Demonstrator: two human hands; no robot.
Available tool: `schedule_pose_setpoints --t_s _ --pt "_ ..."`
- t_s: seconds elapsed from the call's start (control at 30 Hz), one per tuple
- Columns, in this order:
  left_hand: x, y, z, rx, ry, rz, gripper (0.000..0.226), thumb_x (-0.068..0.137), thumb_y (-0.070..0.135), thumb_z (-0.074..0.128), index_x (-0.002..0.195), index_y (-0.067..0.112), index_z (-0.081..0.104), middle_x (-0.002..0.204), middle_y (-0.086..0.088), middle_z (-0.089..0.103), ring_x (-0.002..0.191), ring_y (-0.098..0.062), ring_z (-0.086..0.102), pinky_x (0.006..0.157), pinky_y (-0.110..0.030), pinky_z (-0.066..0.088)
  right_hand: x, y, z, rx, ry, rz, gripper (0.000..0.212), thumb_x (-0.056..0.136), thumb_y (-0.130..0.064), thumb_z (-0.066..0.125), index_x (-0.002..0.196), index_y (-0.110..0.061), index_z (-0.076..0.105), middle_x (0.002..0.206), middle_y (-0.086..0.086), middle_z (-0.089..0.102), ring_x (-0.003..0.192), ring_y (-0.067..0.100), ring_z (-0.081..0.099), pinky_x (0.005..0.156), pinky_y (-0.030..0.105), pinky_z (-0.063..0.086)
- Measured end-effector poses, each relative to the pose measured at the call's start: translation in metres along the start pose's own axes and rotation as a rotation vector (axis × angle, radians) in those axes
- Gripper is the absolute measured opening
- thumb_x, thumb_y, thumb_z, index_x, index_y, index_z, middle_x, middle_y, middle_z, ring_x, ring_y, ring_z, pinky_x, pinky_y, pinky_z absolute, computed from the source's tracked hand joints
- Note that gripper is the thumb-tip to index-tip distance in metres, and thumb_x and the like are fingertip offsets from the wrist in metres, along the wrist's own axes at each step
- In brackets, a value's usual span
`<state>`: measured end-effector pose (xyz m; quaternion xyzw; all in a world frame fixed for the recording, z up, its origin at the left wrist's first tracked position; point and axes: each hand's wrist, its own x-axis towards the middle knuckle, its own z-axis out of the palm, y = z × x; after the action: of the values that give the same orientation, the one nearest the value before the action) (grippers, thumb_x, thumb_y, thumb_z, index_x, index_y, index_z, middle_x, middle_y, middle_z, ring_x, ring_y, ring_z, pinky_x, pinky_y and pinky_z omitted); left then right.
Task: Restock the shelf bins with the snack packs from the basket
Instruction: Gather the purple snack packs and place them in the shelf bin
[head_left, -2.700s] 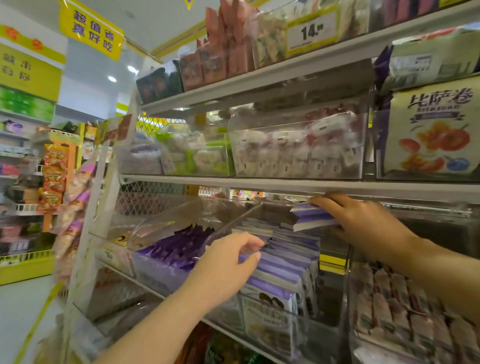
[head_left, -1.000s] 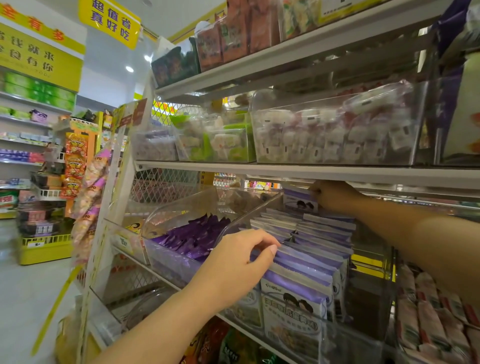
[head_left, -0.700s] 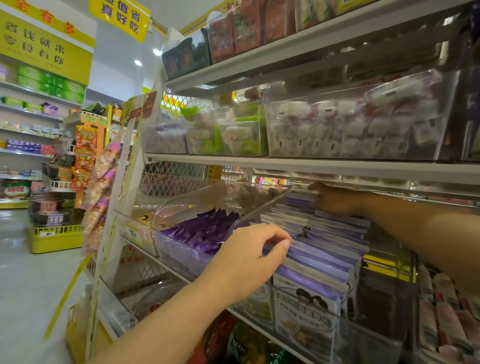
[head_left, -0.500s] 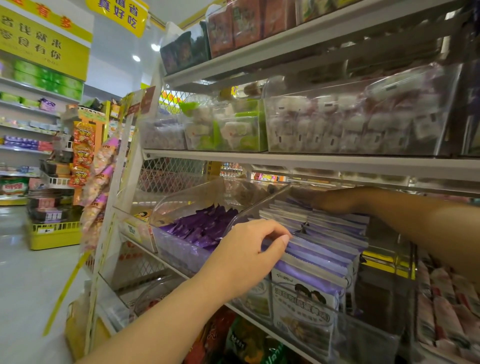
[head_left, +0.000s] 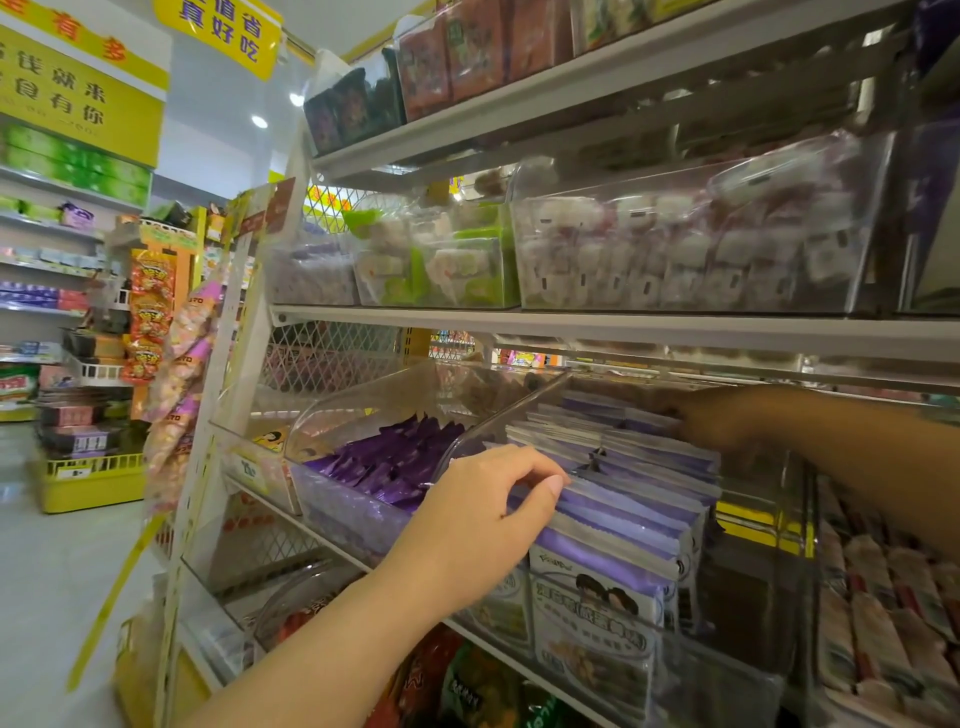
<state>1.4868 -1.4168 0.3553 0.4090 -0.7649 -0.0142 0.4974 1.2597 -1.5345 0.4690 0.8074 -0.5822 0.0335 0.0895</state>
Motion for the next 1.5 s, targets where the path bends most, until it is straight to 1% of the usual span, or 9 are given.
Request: schedule_pose_setpoints --t_s 0.17,0.23,0.3,0.5,0.63,0.83,1.0,1.27,1.5 --pt "0.000 0.002 0.001 0.030 0.010 -0.007 0.020 0.098 0.032 0.048 0.103 0.030 0.067 0.098 0.020 0.064 0.096 0.007 0.055 0.078 -0.008 0.042 -0.007 -0.009 -0.001 0.125 -0.091 -0.011 0.039 0.100 -0.014 0.041 0.140 -0.011 0.043 0.138 0.008 0.049 0.112 0.019 0.052 0.079 0.015 0.049" --pt "0.000 0.005 0.001 0.058 -0.002 -0.016 0.021 0.099 0.032 0.046 0.105 0.031 0.066 0.099 0.021 0.063 0.097 0.008 0.053 0.079 -0.007 0.041 -0.015 -0.012 -0.005 0.141 -0.056 -0.076 0.043 0.101 -0.015 0.041 0.144 -0.012 0.037 0.145 0.006 0.043 0.125 0.019 0.046 0.102 0.024 0.039" --pt "-0.002 0.009 -0.001 0.092 -0.011 -0.022 0.022 0.099 0.033 0.045 0.107 0.032 0.065 0.103 0.021 0.062 0.099 0.009 0.052 0.082 -0.009 0.041 -0.025 -0.014 -0.010 0.201 0.026 -0.126 0.044 0.100 -0.023 0.046 0.142 -0.013 0.039 0.142 0.007 0.047 0.125 0.022 0.048 0.108 0.033 0.035" --pt "-0.033 0.016 -0.018 0.156 0.121 -0.047 0.021 0.099 0.031 0.046 0.110 0.031 0.064 0.108 0.023 0.056 0.106 0.004 0.049 0.094 -0.028 0.042 -0.086 -0.058 -0.009 0.084 0.467 -0.286 0.036 0.093 -0.044 0.053 0.126 -0.030 0.055 0.123 -0.004 0.062 0.107 0.017 0.058 0.087 0.034 0.049" --pt "-0.090 0.006 -0.031 0.206 0.321 -0.117 0.017 0.097 0.023 0.051 0.104 0.030 0.065 0.103 0.021 0.058 0.099 0.002 0.053 0.086 -0.026 0.045 -0.133 -0.129 0.014 0.080 0.537 -0.568 0.025 0.092 -0.040 0.053 0.114 -0.033 0.062 0.112 -0.012 0.066 0.102 0.014 0.059 0.079 0.032 0.048" --pt "-0.227 -0.019 -0.045 0.324 0.441 -0.339 0.018 0.089 0.015 0.053 0.094 0.019 0.069 0.096 0.005 0.066 0.095 -0.015 0.061 0.083 -0.022 0.041 -0.174 -0.225 0.101 0.098 0.368 -0.783 0.023 0.092 -0.039 0.050 0.111 -0.032 0.060 0.105 -0.008 0.068 0.099 0.021 0.062 0.073 0.034 0.051" --pt "-0.356 -0.046 -0.047 0.419 0.425 -0.613 0.017 0.088 0.005 0.060 0.094 0.018 0.070 0.100 -0.001 0.068 0.098 -0.023 0.063 0.088 -0.040 0.048 -0.193 -0.288 0.213 0.192 0.169 -0.854 0.025 0.090 -0.037 0.050 0.113 -0.032 0.060 0.106 -0.010 0.068 0.102 0.019 0.062 0.074 0.033 0.047" --pt "-0.528 -0.087 -0.033 0.374 0.471 -1.099 0.020 0.090 0.004 0.057 0.102 0.015 0.068 0.107 -0.001 0.066 0.104 -0.019 0.060 0.090 -0.031 0.045 -0.225 -0.370 0.404 0.346 -0.360 -0.836 0.023 0.092 -0.034 0.053 0.112 -0.026 0.063 0.106 -0.005 0.068 0.096 0.017 0.062 0.076 0.030 0.048" --pt "-0.602 -0.143 0.005 0.310 0.155 -1.431 0.038 0.085 0.001 0.058 0.123 0.006 0.060 0.127 -0.014 0.058 0.120 -0.027 0.052 0.100 -0.028 0.036 -0.236 -0.407 0.517 0.434 -0.680 -0.721 0.029 0.092 -0.024 0.051 0.117 -0.013 0.061 0.118 0.010 0.063 0.103 0.025 0.059 0.086 0.040 0.050"
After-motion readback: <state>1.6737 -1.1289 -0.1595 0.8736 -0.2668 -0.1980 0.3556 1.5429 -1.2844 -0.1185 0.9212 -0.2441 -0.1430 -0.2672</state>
